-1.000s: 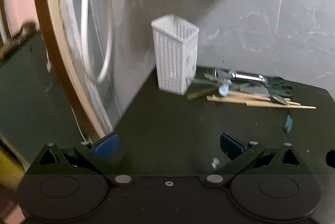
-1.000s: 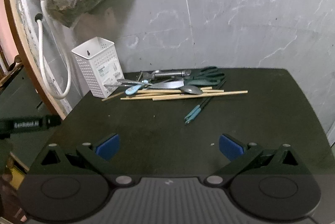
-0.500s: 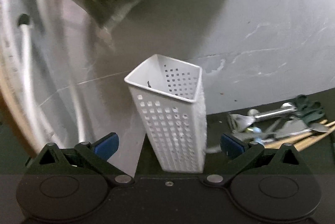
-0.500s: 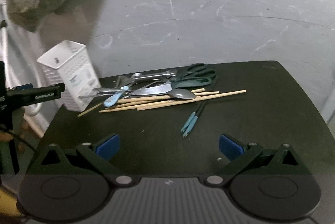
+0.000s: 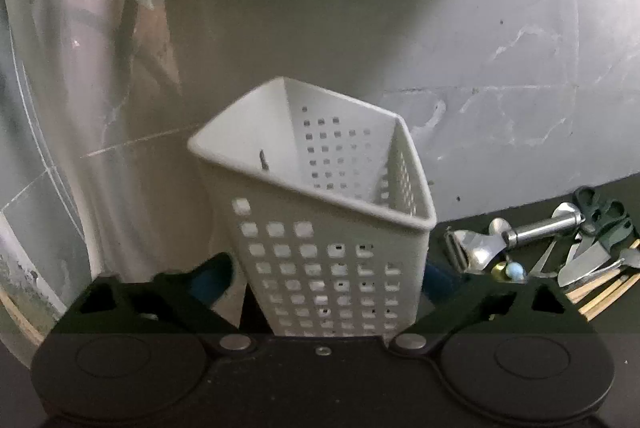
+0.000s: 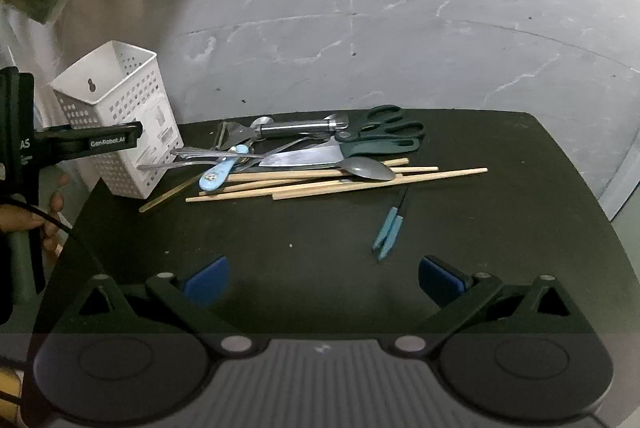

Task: Organize utensils
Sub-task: 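Grasp the white perforated basket with the left tool and lift it, then grasp a silver fork from the utensil pile with the right tool while the left tool holds the basket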

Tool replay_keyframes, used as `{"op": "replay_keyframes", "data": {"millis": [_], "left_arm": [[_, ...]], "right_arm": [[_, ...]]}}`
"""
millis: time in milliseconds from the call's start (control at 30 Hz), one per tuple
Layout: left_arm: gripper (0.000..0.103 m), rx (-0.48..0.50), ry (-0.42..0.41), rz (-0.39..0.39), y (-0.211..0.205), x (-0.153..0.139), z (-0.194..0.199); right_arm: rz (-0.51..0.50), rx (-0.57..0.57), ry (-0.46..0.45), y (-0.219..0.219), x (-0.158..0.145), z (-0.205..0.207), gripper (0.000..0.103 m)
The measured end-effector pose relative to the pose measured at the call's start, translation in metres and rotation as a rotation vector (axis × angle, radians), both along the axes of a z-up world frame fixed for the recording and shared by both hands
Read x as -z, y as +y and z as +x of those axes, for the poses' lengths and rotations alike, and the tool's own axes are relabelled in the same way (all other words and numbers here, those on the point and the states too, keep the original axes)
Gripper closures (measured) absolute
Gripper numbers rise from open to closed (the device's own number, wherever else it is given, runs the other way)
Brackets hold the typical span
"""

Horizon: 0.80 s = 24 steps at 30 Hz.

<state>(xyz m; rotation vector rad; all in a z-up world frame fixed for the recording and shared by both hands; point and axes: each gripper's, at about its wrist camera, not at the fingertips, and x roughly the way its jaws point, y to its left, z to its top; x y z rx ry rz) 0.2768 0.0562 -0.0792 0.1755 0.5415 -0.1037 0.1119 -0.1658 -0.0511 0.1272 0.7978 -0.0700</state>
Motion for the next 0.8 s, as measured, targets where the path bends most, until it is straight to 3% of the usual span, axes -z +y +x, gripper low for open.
{"op": "replay_keyframes", "data": {"millis": [67,300,800], "left_arm": [[0.022,0.018,0.001,-0.012,0.001,0.0,-0.001],[0.024,-0.056,0.025,-0.012,-0.001,-0.002,-0.012],[0.026,0.008,0.049,-0.05,-0.004,-0.008,-0.069]], "right_arm": [[-0.002,-0.016,-0.001,0.002,0.001,0.004,0.0],[0.013,-0.063,-0.004,-0.004,0.003,0.014,0.0],[-0.026,-0.162,-0.042,-0.017,0.018,0.052,0.0]]}}
